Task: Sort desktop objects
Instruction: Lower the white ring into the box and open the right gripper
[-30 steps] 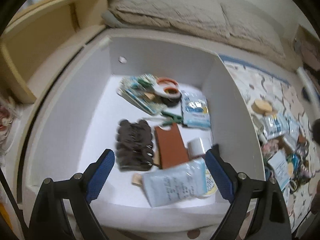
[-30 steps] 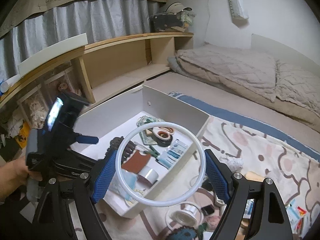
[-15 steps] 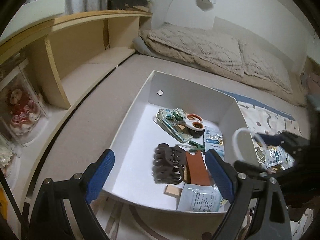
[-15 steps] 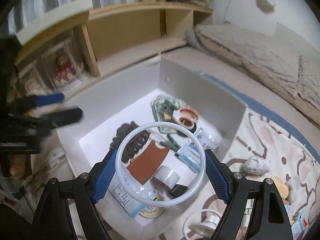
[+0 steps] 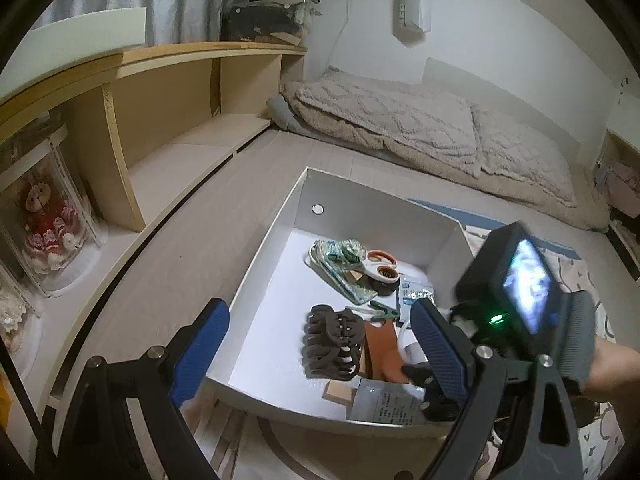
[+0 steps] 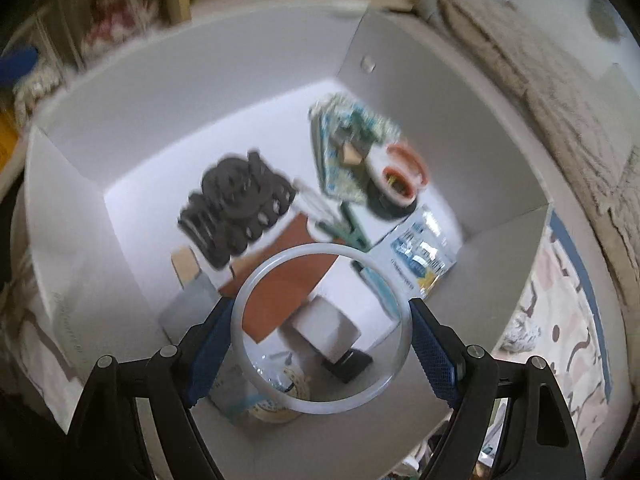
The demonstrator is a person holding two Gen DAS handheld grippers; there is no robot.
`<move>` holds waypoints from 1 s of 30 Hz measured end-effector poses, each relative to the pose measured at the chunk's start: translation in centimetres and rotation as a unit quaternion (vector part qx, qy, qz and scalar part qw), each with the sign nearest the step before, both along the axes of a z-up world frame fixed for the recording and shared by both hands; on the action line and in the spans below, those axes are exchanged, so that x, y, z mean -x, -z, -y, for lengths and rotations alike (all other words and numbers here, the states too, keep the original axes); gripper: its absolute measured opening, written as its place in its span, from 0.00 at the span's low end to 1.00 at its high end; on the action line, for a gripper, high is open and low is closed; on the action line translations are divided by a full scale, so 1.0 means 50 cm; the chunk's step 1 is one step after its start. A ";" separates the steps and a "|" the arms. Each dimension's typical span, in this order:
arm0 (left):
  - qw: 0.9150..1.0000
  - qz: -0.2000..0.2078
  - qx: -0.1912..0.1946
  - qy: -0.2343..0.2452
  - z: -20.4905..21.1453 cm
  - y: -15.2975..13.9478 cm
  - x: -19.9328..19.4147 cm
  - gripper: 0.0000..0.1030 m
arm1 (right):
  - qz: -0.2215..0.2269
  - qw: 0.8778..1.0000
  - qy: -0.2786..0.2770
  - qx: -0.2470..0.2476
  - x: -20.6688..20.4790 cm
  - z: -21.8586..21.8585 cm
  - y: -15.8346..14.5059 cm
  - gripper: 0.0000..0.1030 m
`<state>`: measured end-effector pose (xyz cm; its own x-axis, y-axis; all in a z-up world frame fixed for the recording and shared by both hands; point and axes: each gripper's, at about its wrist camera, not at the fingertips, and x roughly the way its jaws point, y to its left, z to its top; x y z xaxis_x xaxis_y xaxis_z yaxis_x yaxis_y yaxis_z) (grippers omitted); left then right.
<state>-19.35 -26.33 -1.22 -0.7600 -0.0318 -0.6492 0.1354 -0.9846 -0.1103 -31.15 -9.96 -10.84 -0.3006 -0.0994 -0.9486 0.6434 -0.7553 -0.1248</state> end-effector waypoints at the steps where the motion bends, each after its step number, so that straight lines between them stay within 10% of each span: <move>1: 1.000 -0.002 -0.003 0.000 0.001 -0.002 0.000 0.90 | 0.004 1.000 -0.003 -0.009 0.000 0.006 0.007 0.82; 14: 1.000 -0.005 -0.003 0.016 -0.015 -0.002 0.001 0.90 | 0.018 0.999 0.011 -0.032 0.013 -0.007 0.041 0.83; 30: 0.999 -0.011 0.013 0.029 -0.041 -0.012 -0.011 0.90 | -0.090 0.987 0.044 0.127 -0.046 -0.099 -0.101 1.00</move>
